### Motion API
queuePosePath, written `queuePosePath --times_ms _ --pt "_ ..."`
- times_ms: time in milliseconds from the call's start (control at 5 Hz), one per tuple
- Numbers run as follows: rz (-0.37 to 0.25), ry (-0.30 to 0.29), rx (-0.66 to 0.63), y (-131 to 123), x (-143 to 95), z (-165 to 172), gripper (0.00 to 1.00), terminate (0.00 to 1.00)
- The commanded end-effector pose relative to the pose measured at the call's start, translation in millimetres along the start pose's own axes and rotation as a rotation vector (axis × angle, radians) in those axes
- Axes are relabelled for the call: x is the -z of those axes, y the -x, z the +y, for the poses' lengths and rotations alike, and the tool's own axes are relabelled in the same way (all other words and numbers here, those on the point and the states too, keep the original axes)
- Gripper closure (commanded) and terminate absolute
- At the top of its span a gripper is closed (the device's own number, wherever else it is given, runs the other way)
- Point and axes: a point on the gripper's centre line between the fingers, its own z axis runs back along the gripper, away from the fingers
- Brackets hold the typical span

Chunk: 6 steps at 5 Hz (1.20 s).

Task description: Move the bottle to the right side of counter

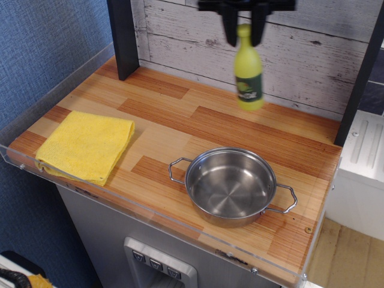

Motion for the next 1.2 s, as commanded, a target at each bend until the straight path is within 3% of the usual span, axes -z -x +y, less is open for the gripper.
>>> queuePosePath --times_ms 0,400,1000 --pt "-0.051 0.045 0.129 12 -7 -49 1.0 0.0" --pt "-0.023 0.02 0.159 22 16 -55 1.0 0.0" --pt "-0.019 -0.014 0.162 24 29 -48 1.0 0.0"
